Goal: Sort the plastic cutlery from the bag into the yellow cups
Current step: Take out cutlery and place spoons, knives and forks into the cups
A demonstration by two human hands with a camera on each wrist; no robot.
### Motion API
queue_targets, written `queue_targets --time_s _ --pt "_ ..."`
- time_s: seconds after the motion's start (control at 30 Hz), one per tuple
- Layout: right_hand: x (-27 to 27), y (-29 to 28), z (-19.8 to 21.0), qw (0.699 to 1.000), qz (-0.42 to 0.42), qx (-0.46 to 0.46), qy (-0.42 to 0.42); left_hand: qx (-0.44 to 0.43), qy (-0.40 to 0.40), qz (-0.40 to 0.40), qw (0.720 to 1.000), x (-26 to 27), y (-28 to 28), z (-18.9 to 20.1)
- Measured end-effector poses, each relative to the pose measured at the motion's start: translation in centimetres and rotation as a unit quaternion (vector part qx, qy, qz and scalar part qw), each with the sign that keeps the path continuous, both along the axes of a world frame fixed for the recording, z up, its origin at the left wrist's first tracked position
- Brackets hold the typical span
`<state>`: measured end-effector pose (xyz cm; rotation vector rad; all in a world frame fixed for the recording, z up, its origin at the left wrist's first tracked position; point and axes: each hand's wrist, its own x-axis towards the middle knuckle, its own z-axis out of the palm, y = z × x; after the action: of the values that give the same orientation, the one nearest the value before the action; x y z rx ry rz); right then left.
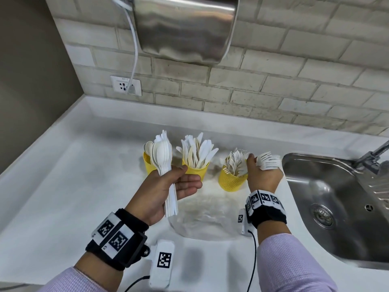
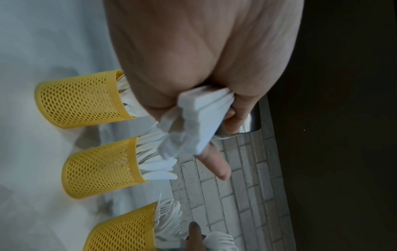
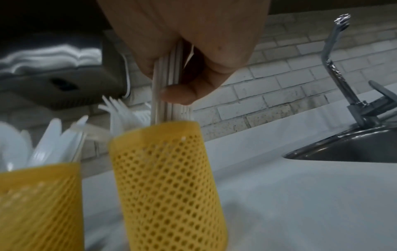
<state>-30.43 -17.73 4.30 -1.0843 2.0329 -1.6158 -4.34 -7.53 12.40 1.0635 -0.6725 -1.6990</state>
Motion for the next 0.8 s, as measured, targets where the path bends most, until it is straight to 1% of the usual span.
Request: queue_targets --time_s 0.07,0.17,0.27,0.37,0.43,0.53,0.6,0.67,0.73,0.8 --pt "0.3 0.0 -0.8 1.000 0.011 0.011 0.010 -0.002 -0.005 -0.003 1.000 0.0 -0.2 0.0" --pt "0.7 -0.1 -2.1 0.997 0.021 0.034 0.059 -0.003 -0.012 -0.008 1.000 0.0 -0.6 -0.1" --pt "1.2 -0.1 -2.2 0.996 0.024 0.061 0.065 -0.006 -0.012 -0.013 1.000 -0.1 -0.9 -0.1" --pt "1.5 -0.1 -2.5 0.992 0.046 0.037 0.110 -0.005 -0.010 -0.017 1.000 -0.4 -1.2 -0.2" --pt "1.4 -0.1 -2.7 0.990 0.041 0.019 0.133 -0.006 -0.014 -0.022 1.000 -0.6 -1.3 -0.3" --pt "1.7 0.2 -1.9 0.989 0.031 -0.025 0.143 -0.019 -0.032 -0.038 0.999 -0.7 -1.5 -0.6" --pt "1.7 0.2 -1.1 0.984 0.034 -0.047 0.166 -0.027 -0.047 -0.050 0.997 -0.7 -1.6 -0.7" --pt "1.7 0.0 -0.4 0.976 0.038 -0.063 0.205 -0.039 -0.069 -0.054 0.995 -0.9 -1.6 -0.8" --pt "1.8 -0.3 0.3 0.968 0.055 -0.072 0.232 -0.065 -0.110 -0.054 0.990 -0.8 -1.7 -1.2" --pt "1.9 -0.6 0.5 0.961 0.081 -0.057 0.258 -0.092 -0.141 -0.057 0.984 -0.7 -1.7 -1.4"
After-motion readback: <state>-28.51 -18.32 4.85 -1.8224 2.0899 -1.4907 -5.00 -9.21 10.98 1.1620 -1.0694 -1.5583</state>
